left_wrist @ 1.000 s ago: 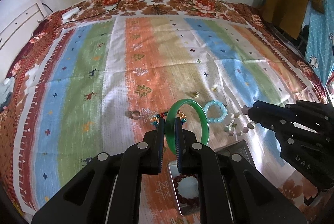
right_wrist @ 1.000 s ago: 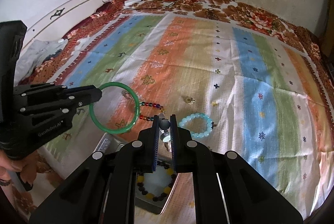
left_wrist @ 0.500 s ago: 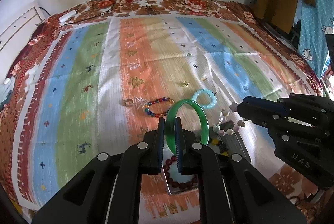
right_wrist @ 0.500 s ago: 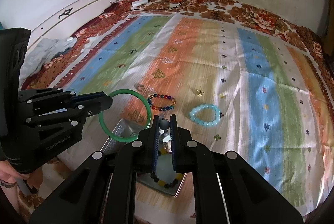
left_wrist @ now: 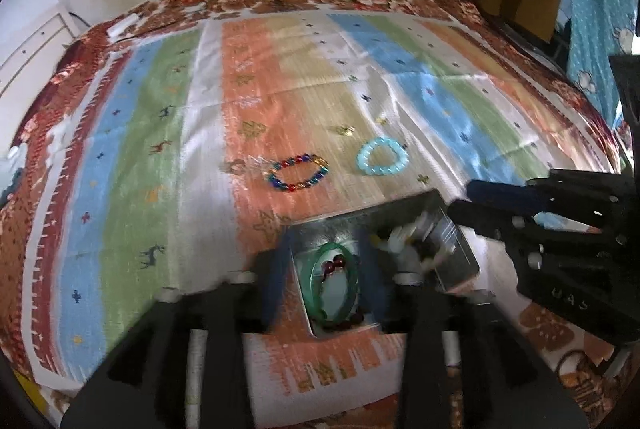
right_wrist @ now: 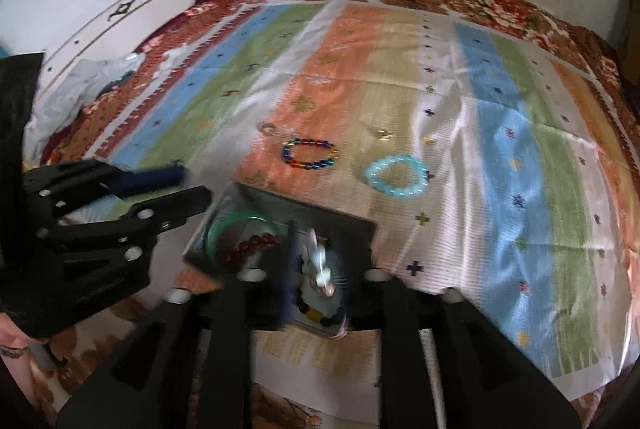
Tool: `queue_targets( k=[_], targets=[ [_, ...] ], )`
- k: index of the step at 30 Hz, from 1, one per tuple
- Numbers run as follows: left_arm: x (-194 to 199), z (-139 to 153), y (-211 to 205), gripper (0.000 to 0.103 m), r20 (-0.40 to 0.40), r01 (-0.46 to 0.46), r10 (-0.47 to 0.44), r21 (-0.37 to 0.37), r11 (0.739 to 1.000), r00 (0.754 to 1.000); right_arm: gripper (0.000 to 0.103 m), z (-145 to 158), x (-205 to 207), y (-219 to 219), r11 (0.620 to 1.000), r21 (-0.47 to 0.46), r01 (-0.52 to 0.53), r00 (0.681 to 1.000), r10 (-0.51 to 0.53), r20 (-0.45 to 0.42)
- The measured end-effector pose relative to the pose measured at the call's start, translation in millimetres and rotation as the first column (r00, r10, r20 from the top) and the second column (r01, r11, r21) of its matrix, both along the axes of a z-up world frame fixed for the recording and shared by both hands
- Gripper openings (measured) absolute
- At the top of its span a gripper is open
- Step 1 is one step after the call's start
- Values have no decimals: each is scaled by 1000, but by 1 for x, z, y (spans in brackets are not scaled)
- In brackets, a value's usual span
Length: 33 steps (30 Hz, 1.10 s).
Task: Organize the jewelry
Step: 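Open both tools to drop the bangle and pearl charm into the tin, then move both tools toward the silver ring and pale blue bead bracelet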
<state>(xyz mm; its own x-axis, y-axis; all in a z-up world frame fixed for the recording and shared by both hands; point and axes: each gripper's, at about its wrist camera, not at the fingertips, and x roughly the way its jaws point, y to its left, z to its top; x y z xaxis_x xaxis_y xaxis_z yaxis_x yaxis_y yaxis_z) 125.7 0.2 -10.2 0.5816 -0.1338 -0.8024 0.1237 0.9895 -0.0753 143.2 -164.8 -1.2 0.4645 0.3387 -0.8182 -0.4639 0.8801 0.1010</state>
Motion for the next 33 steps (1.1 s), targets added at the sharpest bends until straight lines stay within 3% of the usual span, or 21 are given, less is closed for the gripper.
queue_targets(
  k=[1, 13, 25, 33],
  targets=[
    [1, 0, 3, 42, -2, -12, 12, -1, 1000, 1000, 44, 1, 1, -3, 1000, 4, 15, 1000, -15, 7],
    [17, -1, 33, 57, -14, -107, 107, 1, 994, 994, 46, -4, 19, -17, 996, 3, 84, 996, -84, -4],
    [50, -7, 53, 60, -54, -166, 165, -1, 986, 985, 48, -11, 51, -29, 987, 22, 159, 986, -158, -46],
    [66, -12, 49, 61, -70, -153, 154, 28, 988, 986, 49, -24, 77, -31, 981, 5, 194, 977, -193, -87]
  ],
)
